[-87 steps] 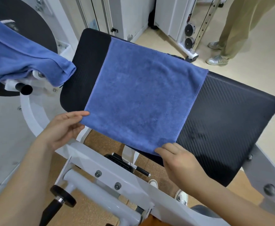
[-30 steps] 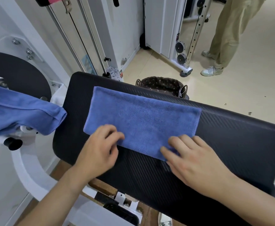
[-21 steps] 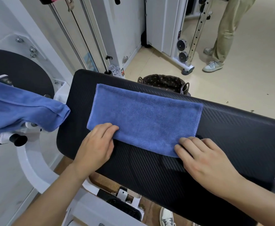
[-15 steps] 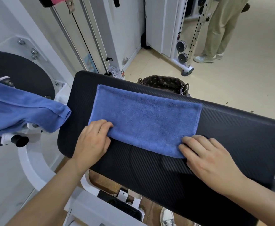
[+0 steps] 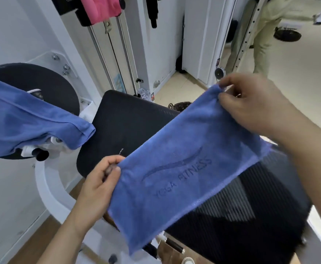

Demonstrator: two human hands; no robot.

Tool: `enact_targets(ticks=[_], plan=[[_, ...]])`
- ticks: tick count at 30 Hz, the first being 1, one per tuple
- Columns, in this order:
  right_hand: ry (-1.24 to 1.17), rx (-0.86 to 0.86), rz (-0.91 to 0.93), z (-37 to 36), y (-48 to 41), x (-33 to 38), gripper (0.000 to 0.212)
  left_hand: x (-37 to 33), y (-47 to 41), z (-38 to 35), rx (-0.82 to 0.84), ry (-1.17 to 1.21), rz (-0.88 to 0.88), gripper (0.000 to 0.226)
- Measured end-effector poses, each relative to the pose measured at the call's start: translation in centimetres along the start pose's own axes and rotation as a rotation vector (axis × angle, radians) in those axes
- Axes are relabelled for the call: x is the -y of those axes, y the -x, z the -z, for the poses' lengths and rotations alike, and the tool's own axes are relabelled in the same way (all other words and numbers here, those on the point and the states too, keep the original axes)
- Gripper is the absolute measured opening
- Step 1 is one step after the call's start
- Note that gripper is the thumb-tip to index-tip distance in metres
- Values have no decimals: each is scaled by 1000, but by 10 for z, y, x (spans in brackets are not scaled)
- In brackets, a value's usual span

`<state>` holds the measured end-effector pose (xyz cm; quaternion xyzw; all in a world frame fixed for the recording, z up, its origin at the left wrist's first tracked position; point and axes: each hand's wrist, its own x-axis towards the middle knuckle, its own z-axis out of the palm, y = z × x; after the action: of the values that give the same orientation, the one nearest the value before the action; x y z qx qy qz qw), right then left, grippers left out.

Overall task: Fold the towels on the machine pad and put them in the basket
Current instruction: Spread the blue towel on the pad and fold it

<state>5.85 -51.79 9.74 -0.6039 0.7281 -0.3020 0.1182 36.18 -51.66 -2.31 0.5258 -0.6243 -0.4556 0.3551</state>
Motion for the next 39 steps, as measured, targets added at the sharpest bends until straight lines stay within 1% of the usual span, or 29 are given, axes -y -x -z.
enact_targets(ticks=[3,4,7,10,12,14,17,20,21,22,24,25,26,28,31,34,37,39], plan=[[110,123,52,-27,-38,2,18,27,31,-21,-101,148,104,19],[142,167,60,-43,-47,-1,21,39,38,-29,-127,145,113,20],[202,314,76,-90,-62,-8,26,77,47,-48,-156,20,125,32],[208,370,92,-113,-64,-14,31,99,45,-54,-164,-33,147,46],[228,337,102,-120,-64,-19,30,105,43,-53,-169,-67,139,50],[271,262,132,-125,-63,-22,29,112,41,-50,-184,-98,107,50],[376,116,216,-135,-55,-21,29,121,43,-50,-201,-182,64,36],[481,-64,344,-141,-31,-18,34,117,48,-55,-231,-382,48,23],[489,-93,405,-143,-18,-17,36,114,49,-57,-258,-474,0,25],[496,-81,468,-146,-3,-18,39,110,49,-59,-275,-550,-74,34],[541,7,554,-155,35,-23,48,103,49,-69,-240,-641,-265,45],[571,59,564,-160,52,-28,53,98,49,-75,-189,-669,-337,46],[605,114,552,-165,65,-35,56,95,50,-83,-127,-695,-368,49],[664,201,494,-170,77,-52,60,95,50,-95,-7,-754,-331,57],[707,274,475,-170,74,-66,61,107,48,-103,92,-859,-253,69],[714,233,473,-163,77,-62,62,114,44,-103,115,-898,-231,75],[729,179,402,-149,86,-71,63,112,45,-102,122,-888,-232,80],[764,194,360,-144,89,-79,65,110,45,-102,128,-882,-228,83]])
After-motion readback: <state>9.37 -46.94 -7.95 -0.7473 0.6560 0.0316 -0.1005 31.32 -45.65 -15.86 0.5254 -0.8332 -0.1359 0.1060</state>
